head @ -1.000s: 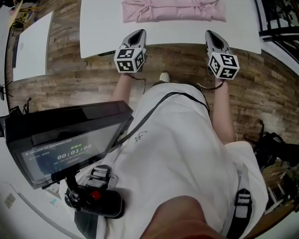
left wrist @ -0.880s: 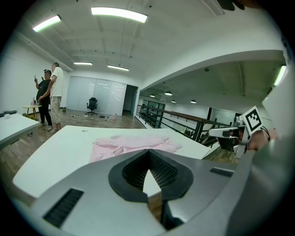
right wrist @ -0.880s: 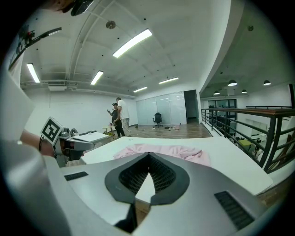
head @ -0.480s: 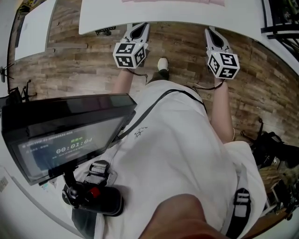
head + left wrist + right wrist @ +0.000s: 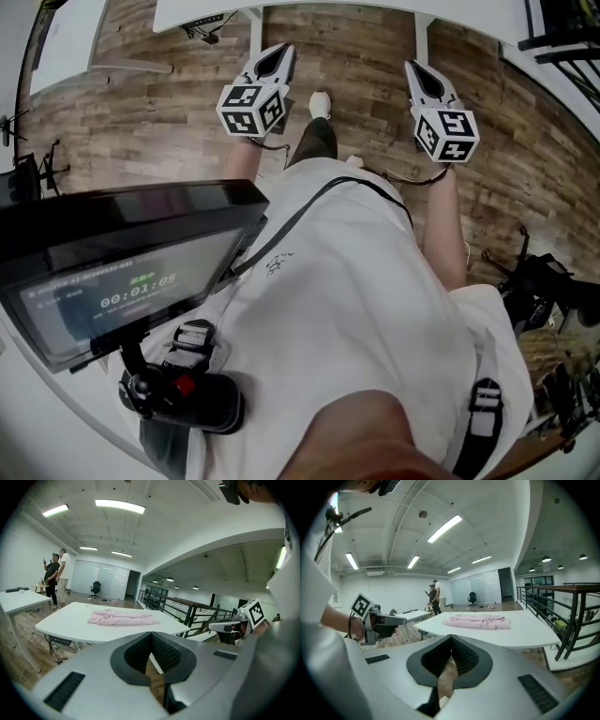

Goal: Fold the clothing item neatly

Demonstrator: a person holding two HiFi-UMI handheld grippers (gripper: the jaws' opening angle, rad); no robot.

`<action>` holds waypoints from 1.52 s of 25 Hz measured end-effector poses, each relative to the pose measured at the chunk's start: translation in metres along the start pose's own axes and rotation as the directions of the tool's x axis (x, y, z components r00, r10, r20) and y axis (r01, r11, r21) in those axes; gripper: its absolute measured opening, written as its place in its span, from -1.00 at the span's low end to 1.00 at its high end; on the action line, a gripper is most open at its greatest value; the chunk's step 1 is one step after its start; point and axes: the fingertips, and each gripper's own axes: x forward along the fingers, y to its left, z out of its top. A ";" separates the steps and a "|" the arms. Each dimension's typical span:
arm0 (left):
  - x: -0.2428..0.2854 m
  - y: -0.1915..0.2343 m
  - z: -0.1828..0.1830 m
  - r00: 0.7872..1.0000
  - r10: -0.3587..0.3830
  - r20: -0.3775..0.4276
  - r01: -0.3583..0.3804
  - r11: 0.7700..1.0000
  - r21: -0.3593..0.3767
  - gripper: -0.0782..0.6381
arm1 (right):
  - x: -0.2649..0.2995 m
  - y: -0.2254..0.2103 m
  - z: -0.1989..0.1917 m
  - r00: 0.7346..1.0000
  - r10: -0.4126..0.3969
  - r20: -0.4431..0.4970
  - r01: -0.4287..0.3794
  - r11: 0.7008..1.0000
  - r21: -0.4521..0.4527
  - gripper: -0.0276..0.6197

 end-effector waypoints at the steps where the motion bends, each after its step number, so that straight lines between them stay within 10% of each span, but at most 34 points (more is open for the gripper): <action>1: -0.011 -0.006 -0.003 1.000 0.005 0.003 -0.005 1.000 0.005 -0.78 | -0.009 0.003 -0.005 1.000 0.005 0.001 -0.005 1.000 0.001 -0.91; 18: -0.154 -0.028 -0.034 0.990 0.143 -0.018 -0.142 0.989 0.041 -0.78 | -0.096 0.060 -0.025 0.996 0.076 0.047 -0.077 0.997 0.005 -0.91; 38: -0.198 -0.058 -0.066 1.000 0.001 0.027 -0.001 1.000 0.018 -0.78 | -0.137 0.128 -0.047 0.998 0.035 0.044 -0.035 0.999 -0.009 -0.91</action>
